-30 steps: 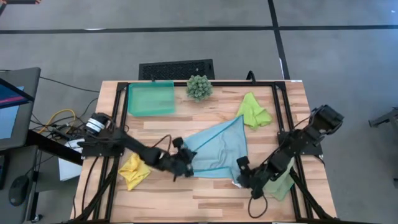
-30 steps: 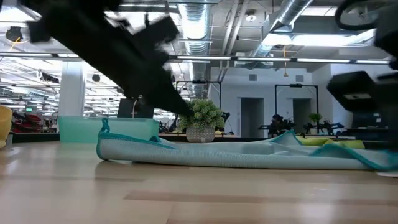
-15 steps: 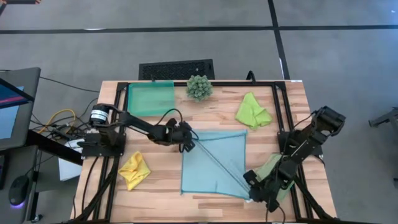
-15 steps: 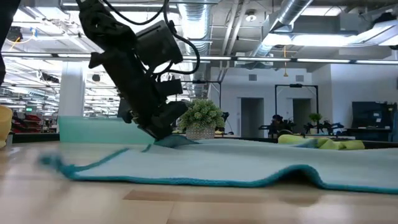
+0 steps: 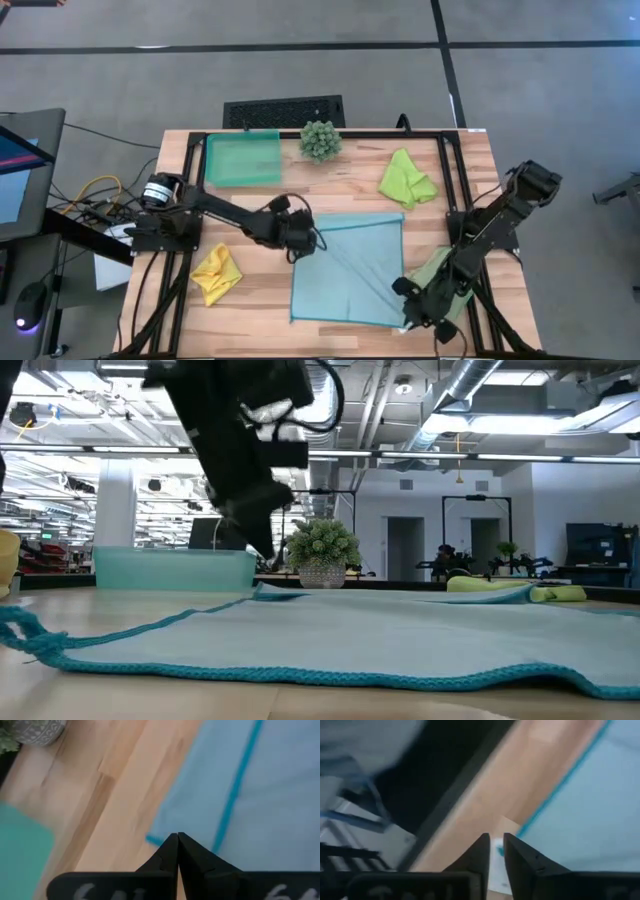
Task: Fold microfiber towels
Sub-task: Fold the blue microfiber cloth
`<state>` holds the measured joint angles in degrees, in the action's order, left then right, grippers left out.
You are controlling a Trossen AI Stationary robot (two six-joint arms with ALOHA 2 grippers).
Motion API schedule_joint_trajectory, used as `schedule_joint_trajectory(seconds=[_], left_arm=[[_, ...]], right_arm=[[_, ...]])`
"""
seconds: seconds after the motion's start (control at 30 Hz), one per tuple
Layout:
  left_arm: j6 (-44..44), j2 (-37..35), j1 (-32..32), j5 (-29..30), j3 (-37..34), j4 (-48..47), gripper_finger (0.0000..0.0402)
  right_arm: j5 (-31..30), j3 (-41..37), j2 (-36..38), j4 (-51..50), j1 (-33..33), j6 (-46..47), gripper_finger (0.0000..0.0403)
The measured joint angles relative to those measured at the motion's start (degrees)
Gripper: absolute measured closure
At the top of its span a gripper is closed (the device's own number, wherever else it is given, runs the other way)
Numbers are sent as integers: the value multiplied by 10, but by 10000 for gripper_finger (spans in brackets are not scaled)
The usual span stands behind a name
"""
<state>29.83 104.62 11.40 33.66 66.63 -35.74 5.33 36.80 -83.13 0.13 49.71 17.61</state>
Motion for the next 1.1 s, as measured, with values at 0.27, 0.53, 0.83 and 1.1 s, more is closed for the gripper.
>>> schedule_joint_trajectory(seconds=[0.27,0.53,0.83,1.1], left_arm=[[-21,0,72,37,-23,27,395],[-47,0,77,30,-138,210,306],[-180,-26,52,-44,-237,417,264],[-280,-91,45,37,-232,435,276]], right_arm=[[-120,-8,91,4,6,-50,284],[-191,-15,61,64,-9,-121,284],[-186,-15,51,79,-44,-132,284],[-184,-15,51,83,-59,-132,284]])
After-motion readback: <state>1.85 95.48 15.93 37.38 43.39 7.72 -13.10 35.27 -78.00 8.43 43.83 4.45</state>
